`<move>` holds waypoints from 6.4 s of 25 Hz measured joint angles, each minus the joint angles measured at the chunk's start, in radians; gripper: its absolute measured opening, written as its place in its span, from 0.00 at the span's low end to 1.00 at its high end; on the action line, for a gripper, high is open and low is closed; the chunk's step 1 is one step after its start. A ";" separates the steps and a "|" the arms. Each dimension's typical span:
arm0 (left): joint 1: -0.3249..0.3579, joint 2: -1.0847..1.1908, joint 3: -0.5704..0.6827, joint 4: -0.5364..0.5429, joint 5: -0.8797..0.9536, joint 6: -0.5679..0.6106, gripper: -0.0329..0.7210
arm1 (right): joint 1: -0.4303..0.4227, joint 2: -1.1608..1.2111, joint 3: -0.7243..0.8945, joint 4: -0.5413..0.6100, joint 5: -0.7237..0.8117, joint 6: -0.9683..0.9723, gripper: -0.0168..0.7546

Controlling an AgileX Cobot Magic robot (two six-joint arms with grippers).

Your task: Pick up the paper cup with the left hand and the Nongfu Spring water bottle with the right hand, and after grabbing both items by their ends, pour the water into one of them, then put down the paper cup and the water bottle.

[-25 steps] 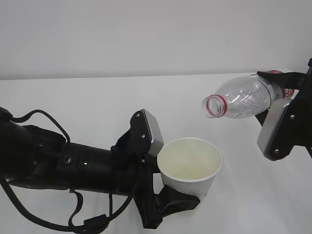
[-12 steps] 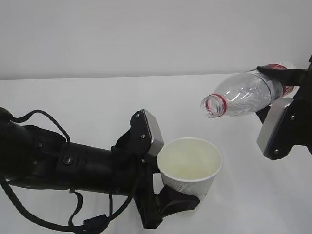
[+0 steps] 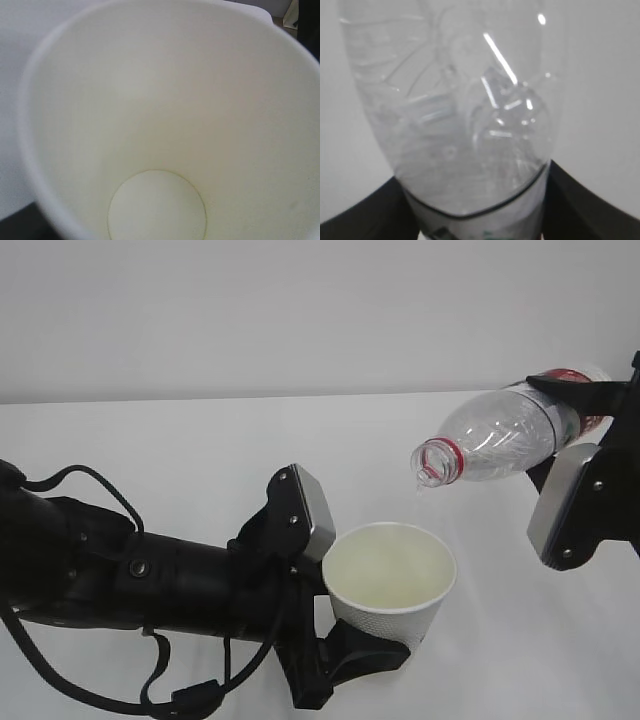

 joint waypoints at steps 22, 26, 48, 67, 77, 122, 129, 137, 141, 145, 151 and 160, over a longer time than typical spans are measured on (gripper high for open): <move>0.000 0.000 0.000 0.000 0.000 0.000 0.76 | 0.000 0.000 0.002 0.000 -0.033 -0.034 0.64; 0.000 0.000 -0.005 0.000 0.000 0.000 0.76 | 0.000 0.000 0.002 0.000 -0.034 -0.038 0.64; 0.000 0.000 -0.006 0.000 0.000 0.000 0.76 | 0.000 0.000 0.002 0.000 -0.035 -0.047 0.64; 0.000 0.000 -0.006 0.000 0.002 0.000 0.76 | 0.000 0.000 0.002 0.000 -0.042 -0.059 0.64; 0.000 0.000 -0.006 0.000 0.003 0.000 0.76 | 0.000 0.000 0.002 0.000 -0.042 -0.059 0.64; 0.000 0.000 -0.006 0.000 0.011 0.000 0.76 | 0.000 0.000 0.002 0.000 -0.048 -0.065 0.64; 0.000 0.000 -0.006 0.000 0.011 0.000 0.76 | 0.000 0.000 0.002 0.000 -0.050 -0.068 0.64; 0.000 0.000 -0.006 0.000 0.011 0.000 0.76 | 0.000 0.000 0.002 0.000 -0.050 -0.068 0.64; 0.000 0.000 -0.006 0.000 0.011 0.000 0.76 | 0.000 0.000 0.002 0.000 -0.050 -0.076 0.64; 0.000 0.000 -0.006 -0.002 0.011 0.000 0.76 | 0.000 0.000 0.002 0.000 -0.050 -0.087 0.64; 0.000 0.000 -0.006 -0.002 0.011 0.000 0.76 | 0.000 0.000 0.002 0.000 -0.050 -0.089 0.64; 0.000 0.000 -0.006 -0.004 0.011 0.000 0.76 | 0.000 0.000 0.002 0.000 -0.050 -0.091 0.64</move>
